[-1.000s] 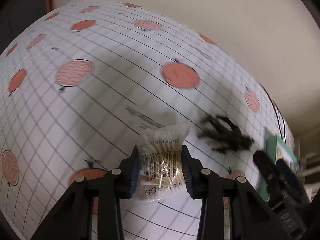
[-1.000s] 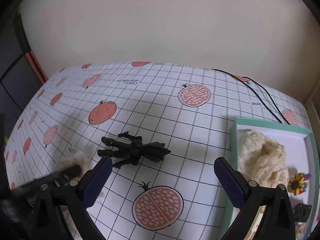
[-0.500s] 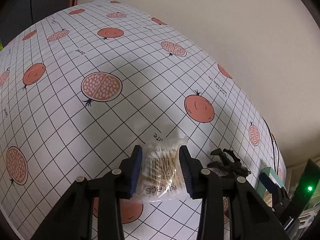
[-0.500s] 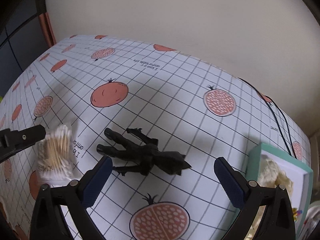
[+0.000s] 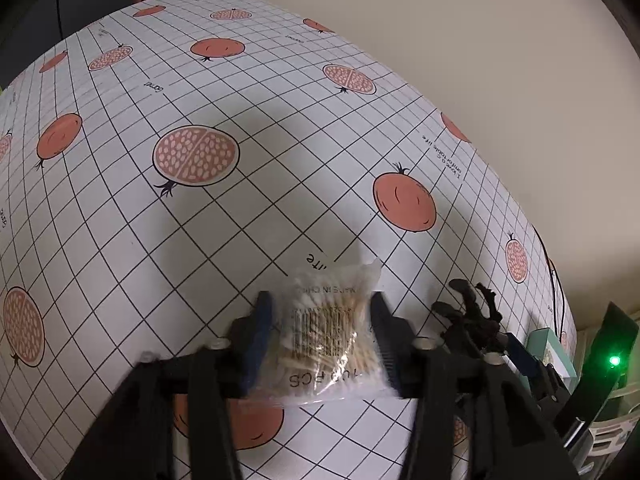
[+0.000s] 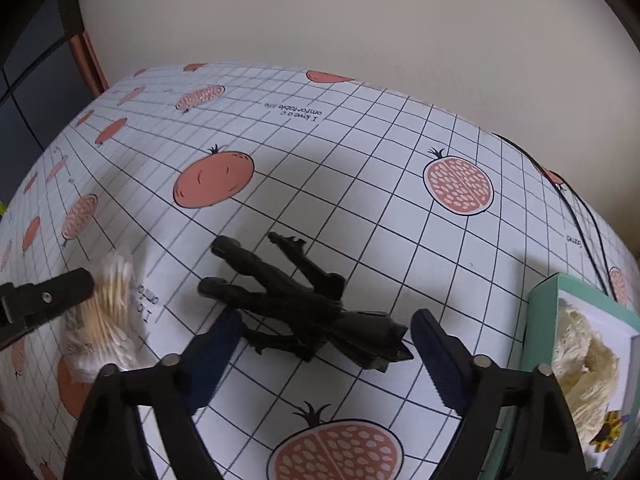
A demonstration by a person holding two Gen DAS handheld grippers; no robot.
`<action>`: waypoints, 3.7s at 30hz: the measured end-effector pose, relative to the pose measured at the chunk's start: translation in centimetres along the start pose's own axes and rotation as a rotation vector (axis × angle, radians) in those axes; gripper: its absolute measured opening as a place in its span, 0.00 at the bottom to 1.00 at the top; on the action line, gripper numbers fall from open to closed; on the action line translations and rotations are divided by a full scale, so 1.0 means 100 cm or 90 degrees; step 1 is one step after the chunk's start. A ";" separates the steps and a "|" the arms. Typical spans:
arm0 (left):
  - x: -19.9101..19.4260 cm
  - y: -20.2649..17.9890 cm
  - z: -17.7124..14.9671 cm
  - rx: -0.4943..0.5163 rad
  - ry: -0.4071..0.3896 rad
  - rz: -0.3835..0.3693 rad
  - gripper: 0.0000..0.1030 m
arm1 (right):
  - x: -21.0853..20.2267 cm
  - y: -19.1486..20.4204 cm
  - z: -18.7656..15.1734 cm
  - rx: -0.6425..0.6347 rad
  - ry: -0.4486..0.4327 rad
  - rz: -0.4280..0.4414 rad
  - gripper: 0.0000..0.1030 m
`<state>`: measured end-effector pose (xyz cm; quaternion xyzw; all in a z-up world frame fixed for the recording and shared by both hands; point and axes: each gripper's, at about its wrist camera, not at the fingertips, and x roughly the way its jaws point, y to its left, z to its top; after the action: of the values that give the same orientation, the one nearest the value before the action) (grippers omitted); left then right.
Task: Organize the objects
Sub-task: 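Lift the swab bag with the left gripper while the right closes on the black figure, then carry the swab bag and black figure toward the tray with both grippers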
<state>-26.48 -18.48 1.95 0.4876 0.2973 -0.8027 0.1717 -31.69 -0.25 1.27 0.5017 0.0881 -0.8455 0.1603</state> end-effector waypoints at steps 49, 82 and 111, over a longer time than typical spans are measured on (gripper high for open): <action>0.007 -0.008 -0.006 0.008 -0.010 0.003 0.39 | -0.083 -0.041 -0.054 0.236 -0.042 0.092 0.52; -0.071 -0.099 -0.049 0.146 -0.084 -0.045 0.39 | -0.213 -0.138 -0.138 0.341 -0.144 0.056 0.52; -0.078 -0.206 -0.163 0.333 -0.002 -0.144 0.40 | -0.206 -0.228 -0.199 0.439 -0.149 -0.022 0.52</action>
<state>-23.42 7.67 9.56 0.4776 0.1325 -0.8671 -0.0500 -14.45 30.96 9.48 0.4243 -0.2129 -0.8798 -0.0233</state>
